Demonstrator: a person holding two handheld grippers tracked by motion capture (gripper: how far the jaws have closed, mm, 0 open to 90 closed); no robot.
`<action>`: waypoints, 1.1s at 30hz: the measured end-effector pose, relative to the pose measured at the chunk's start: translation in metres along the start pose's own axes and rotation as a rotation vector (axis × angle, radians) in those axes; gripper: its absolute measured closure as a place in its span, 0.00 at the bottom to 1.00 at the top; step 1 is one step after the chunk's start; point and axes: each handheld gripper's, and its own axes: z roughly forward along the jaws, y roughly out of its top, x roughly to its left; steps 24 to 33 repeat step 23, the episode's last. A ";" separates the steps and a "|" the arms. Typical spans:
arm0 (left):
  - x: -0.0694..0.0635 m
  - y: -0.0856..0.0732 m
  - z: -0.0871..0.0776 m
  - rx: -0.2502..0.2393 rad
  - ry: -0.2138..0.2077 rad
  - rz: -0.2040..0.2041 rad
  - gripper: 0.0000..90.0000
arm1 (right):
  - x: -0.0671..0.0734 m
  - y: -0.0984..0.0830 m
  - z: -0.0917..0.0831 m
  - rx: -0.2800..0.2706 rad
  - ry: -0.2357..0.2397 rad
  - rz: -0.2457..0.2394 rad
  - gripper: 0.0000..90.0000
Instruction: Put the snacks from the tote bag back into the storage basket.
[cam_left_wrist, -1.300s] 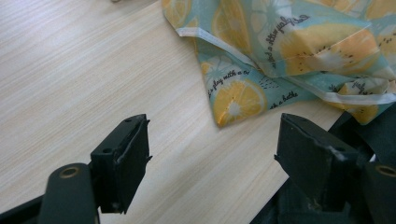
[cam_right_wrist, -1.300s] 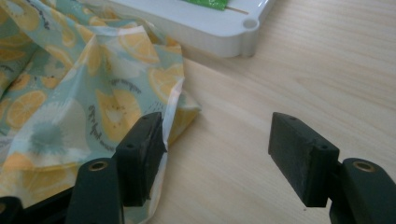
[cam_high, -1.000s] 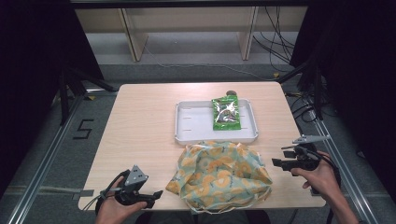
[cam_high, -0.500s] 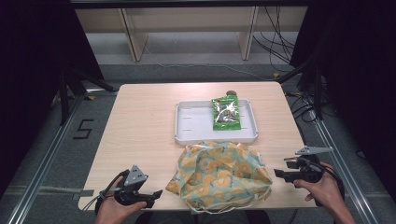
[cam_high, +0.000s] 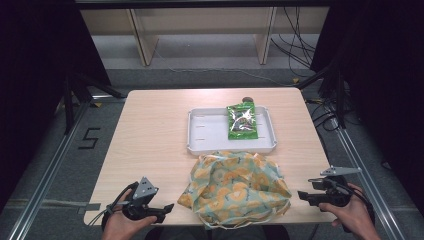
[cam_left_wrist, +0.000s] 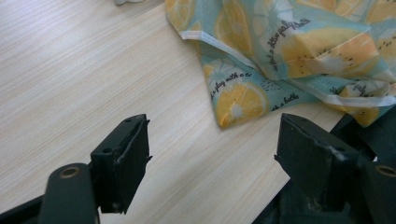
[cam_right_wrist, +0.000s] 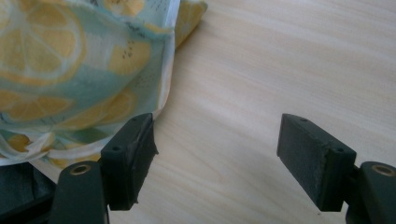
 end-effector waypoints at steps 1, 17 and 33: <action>0.000 0.000 0.000 0.000 0.000 -0.001 0.28 | 0.007 -0.001 -0.002 0.033 0.011 0.090 0.32; -0.001 0.000 0.001 -0.002 -0.001 -0.002 0.28 | 0.007 -0.008 -0.002 0.053 0.008 0.043 0.32; 0.000 0.000 0.001 0.002 0.000 -0.002 0.28 | 0.005 -0.008 -0.002 0.045 0.001 0.031 0.32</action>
